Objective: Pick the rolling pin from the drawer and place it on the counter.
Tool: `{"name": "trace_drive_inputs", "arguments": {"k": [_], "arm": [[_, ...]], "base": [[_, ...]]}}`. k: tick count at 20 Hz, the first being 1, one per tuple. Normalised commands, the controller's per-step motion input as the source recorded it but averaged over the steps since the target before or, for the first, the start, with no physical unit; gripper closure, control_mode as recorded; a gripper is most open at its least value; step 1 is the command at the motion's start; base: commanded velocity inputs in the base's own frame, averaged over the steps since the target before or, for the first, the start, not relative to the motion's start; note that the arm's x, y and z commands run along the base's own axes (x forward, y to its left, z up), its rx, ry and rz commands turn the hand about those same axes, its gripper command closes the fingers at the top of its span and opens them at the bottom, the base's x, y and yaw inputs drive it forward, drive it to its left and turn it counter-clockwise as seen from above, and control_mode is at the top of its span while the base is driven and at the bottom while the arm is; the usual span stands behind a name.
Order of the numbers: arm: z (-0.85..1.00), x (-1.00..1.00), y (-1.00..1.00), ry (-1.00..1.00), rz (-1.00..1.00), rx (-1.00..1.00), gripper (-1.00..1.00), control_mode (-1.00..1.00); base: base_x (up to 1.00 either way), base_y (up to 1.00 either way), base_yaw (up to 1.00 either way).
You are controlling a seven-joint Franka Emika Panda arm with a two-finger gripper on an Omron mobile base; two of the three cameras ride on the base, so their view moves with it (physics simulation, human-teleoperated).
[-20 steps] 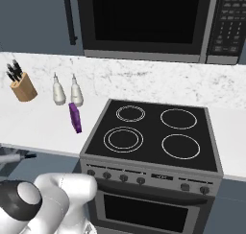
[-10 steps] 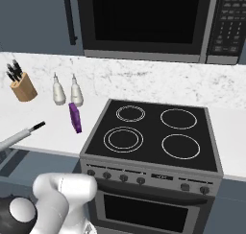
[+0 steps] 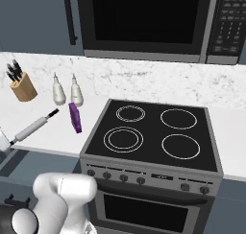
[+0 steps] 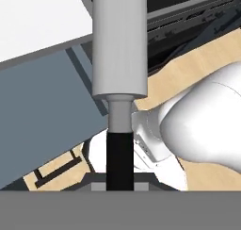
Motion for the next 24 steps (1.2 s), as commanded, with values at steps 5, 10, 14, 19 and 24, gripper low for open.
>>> {"name": "trace_drive_inputs", "arguments": {"k": [5, 10, 14, 19, 24], "arm": [[-0.29, 0.67, 0.1, -0.13, 0.06, -0.01, 1.0, -1.0], [-0.1, 0.81, -0.01, -0.06, 0.15, 0.0, 1.0, -1.0], [-0.11, 0.89, 0.02, 0.0, 0.16, 0.0, 1.0, -1.0], [-0.29, 0.75, 0.45, 0.01, 0.12, 0.0, 1.0, -1.0], [-0.4, 0.83, 0.45, 0.0, 0.11, 0.0, 1.0, -1.0]], "base": [[0.0, 0.0, 0.0], [0.0, 0.0, 0.0], [0.0, 0.0, 0.0], [0.0, 0.0, 0.0], [0.0, 0.0, 0.0]]}}
